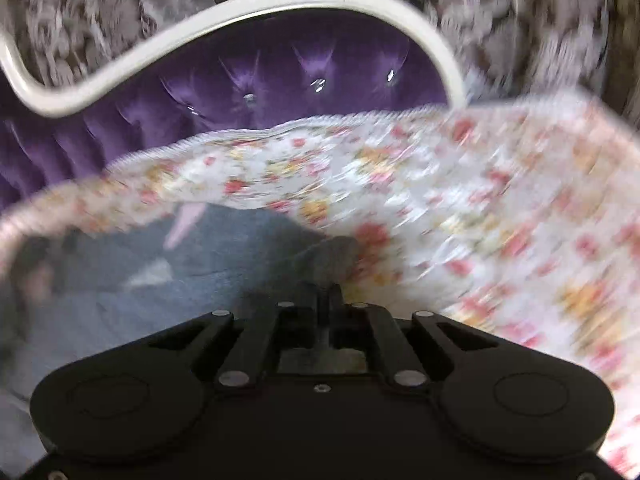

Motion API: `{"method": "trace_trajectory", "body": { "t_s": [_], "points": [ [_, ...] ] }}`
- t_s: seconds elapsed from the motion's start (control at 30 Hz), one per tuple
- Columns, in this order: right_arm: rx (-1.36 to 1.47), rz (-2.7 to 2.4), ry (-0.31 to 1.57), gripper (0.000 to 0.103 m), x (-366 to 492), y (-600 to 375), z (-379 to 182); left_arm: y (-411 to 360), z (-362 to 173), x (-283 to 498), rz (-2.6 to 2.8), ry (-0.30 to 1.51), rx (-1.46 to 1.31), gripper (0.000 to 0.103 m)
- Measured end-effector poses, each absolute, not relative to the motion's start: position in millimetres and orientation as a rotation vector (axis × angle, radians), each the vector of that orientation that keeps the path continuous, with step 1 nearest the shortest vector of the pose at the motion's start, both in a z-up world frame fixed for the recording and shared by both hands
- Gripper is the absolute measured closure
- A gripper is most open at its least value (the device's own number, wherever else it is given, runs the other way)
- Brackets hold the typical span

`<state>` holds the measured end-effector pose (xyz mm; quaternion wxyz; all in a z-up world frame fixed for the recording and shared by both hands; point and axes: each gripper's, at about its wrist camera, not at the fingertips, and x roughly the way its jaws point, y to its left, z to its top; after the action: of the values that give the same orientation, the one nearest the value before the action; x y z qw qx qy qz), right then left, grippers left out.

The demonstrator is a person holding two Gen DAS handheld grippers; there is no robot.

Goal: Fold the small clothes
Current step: 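Lift the sleeve and carry it across the sweater body toward the left tool, then open the right tool to lay the sleeve on the sweater body, then move the left tool down to the other sleeve cuff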

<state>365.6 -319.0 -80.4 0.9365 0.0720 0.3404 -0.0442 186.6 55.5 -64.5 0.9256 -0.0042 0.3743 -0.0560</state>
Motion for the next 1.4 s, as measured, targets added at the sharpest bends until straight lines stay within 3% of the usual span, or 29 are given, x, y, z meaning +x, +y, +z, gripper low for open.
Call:
{"method": "trace_trajectory", "body": {
  "t_s": [0.1,0.17,0.3,0.33,0.4,0.5,0.63,0.8,0.93,1.4],
  "points": [
    [0.144,-0.082,0.691,0.093,366,-319,-82,55,-64,188,-0.114,0.771,0.0,0.011],
    [0.162,-0.097,0.661,0.084,361,-320,-76,56,-63,188,-0.116,0.774,-0.006,0.011],
    [0.179,-0.111,0.557,0.042,335,-312,-52,64,-54,191,-0.109,0.776,-0.058,0.011],
    [0.164,-0.099,0.531,0.036,323,-306,-46,67,-50,191,-0.103,0.766,-0.075,0.011],
    [0.155,-0.061,0.499,0.034,307,-293,-37,71,-43,194,-0.09,0.743,-0.091,0.011],
    [0.182,-0.007,0.474,0.015,277,-273,-32,72,-35,201,-0.079,0.714,-0.065,0.011],
    [0.177,0.015,0.461,0.0,242,-239,-34,71,-26,206,-0.066,0.666,-0.009,0.011],
    [0.09,-0.069,0.551,0.001,213,-196,-46,65,-16,209,-0.059,0.606,0.053,0.011],
    [0.187,0.007,0.6,0.001,197,-185,-57,58,-11,219,-0.071,0.59,0.062,0.011],
    [0.159,-0.001,0.647,0.001,184,-157,-99,10,-28,283,-0.116,0.589,0.145,0.011]
  ]
}}
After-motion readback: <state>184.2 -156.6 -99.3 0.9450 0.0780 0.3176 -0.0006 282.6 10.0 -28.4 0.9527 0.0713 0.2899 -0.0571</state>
